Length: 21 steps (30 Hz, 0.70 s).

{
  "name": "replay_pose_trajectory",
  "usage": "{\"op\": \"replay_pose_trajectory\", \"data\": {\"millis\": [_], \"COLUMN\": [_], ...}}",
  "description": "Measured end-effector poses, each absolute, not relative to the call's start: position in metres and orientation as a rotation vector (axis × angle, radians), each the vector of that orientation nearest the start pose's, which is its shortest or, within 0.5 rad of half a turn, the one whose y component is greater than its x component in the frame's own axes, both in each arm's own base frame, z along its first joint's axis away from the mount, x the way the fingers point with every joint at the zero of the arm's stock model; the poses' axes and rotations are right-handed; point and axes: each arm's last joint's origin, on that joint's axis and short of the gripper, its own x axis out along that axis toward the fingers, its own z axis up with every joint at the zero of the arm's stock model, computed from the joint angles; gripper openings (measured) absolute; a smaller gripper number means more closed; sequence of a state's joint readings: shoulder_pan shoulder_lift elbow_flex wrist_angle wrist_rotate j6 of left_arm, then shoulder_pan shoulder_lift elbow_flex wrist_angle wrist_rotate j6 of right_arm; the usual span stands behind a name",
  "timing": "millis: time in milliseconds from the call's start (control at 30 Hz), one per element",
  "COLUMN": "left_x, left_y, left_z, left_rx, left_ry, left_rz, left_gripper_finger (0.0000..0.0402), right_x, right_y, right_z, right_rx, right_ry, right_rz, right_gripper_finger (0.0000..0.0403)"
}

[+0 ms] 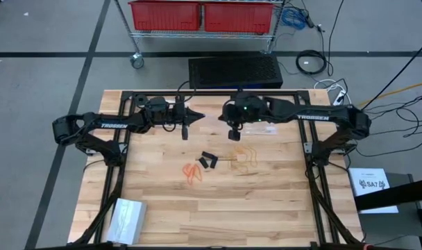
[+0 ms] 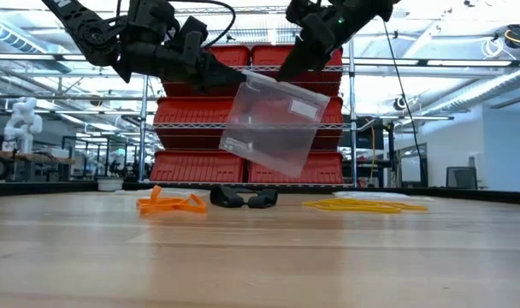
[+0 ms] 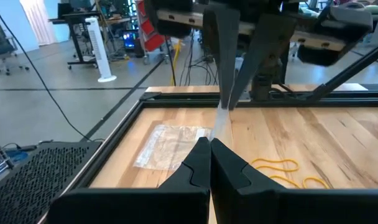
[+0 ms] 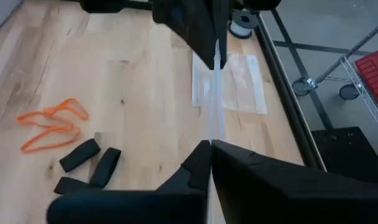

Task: Sort rubber bands
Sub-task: Open the middle transparent zip bag

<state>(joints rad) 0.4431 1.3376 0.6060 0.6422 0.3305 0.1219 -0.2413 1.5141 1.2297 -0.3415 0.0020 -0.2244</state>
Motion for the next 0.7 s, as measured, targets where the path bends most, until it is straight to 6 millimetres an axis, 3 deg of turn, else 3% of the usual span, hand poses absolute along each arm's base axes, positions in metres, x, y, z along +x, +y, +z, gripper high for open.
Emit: {"op": "replay_pose_trajectory", "data": {"millis": [567, 700], "left_x": [0.2536, 0.2537], "left_y": [0.1097, 0.1097], "left_z": [0.2322, 0.2321], "left_rx": [0.101, 0.100], "left_ry": [0.094, 0.096], "left_rz": [0.101, 0.101], "left_gripper_finger": [0.0000, 0.0000], "right_x": [0.3246, 0.3228], "right_y": [-0.0902, -0.0905], "right_z": [0.2947, 0.3016], "right_rx": [-0.171, -0.198], "right_ry": [0.683, 0.648], "right_rz": [-0.219, -0.231], "right_gripper_finger": [0.0000, 0.0000]}}
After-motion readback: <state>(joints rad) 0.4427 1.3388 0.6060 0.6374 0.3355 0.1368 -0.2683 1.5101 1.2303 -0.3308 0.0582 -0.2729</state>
